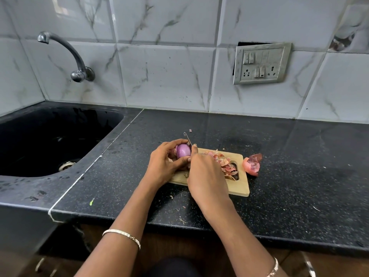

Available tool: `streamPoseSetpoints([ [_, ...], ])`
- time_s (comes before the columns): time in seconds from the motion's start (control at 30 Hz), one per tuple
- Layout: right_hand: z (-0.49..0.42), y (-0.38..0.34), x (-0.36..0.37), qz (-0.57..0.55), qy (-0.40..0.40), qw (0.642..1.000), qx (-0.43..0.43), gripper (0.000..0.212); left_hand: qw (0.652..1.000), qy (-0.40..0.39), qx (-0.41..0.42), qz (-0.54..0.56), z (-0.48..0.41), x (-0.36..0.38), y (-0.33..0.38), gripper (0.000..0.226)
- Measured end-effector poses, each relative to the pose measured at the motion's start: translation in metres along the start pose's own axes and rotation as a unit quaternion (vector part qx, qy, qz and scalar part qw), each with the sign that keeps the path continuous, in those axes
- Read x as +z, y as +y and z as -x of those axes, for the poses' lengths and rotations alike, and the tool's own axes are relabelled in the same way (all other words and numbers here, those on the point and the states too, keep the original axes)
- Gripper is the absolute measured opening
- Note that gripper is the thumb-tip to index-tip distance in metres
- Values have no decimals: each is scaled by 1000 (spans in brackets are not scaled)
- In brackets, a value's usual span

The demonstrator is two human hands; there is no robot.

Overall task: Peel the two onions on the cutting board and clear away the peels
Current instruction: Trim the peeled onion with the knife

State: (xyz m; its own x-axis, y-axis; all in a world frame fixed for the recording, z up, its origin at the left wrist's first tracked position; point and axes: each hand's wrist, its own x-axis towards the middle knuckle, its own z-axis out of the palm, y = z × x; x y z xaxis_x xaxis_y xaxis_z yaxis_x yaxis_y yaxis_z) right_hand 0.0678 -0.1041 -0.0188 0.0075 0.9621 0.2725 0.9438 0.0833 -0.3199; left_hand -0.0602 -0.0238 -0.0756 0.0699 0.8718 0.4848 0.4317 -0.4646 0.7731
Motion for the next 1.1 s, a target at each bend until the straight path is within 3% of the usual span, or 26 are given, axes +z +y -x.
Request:
streamPoseSetpoints([
  [0.13, 14, 5, -5, 27, 6, 999, -18, 63, 1000, -3, 6, -16, 0, 0, 0, 62],
  [0.47, -3, -6, -4, 18, -4, 1000, 7, 59, 1000, 15, 1, -12, -1, 1, -5, 45],
  [0.8, 12, 4, -5, 38, 5, 999, 0, 52, 1000, 19, -2, -23, 0, 1, -2, 48],
  [1.1, 23, 11, 1, 34, 14, 999, -7, 59, 1000, 7, -7, -25, -1, 1, -4, 52],
])
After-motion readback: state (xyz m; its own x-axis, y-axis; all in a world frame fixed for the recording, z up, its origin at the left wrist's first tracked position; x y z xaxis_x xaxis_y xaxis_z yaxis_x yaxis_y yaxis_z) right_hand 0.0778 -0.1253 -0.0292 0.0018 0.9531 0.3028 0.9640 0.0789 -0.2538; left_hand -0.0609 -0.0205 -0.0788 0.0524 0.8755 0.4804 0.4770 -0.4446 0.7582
